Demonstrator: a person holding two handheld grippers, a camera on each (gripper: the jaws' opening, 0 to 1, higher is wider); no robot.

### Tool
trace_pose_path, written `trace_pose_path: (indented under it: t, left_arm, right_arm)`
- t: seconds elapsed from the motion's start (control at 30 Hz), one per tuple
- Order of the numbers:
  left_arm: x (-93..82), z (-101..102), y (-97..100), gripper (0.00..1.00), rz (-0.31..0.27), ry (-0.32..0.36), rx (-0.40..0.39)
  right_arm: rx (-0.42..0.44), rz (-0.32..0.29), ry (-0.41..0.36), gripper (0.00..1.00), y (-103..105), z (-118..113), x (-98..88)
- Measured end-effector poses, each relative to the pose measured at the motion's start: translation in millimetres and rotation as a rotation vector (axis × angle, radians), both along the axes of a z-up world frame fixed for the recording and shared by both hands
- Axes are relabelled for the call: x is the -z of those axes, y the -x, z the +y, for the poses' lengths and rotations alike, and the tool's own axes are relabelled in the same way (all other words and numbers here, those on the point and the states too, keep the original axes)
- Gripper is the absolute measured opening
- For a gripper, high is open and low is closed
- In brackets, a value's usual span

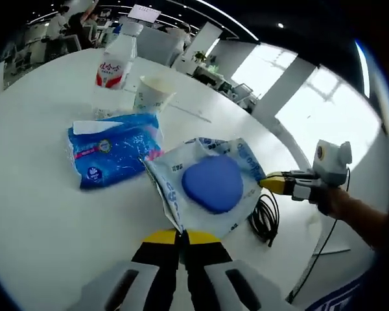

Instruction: Arrange the tabletop items into an orderly group along one side of the table until the central work area is clear of visible clutter.

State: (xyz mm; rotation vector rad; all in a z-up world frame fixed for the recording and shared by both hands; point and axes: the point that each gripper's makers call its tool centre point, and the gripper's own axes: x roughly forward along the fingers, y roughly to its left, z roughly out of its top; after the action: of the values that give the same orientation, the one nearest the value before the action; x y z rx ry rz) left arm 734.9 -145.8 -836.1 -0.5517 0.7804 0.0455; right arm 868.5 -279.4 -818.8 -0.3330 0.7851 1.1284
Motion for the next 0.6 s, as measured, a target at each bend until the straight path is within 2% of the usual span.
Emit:
trace_pose_path:
  t: [0.37,0.6]
  left_arm:
    - [-17.1,8,-32.8,0.0,-0.032,-0.007,0.045]
    - [-23.7,19,-63.9,0.0,-0.037,-0.012,0.066]
  right_arm:
    - [0.107,0.009,-0.042,0.0,-12,-13,-10.8]
    - [0.183,0.014,-0.077,0.0,-25,-17,-17.4]
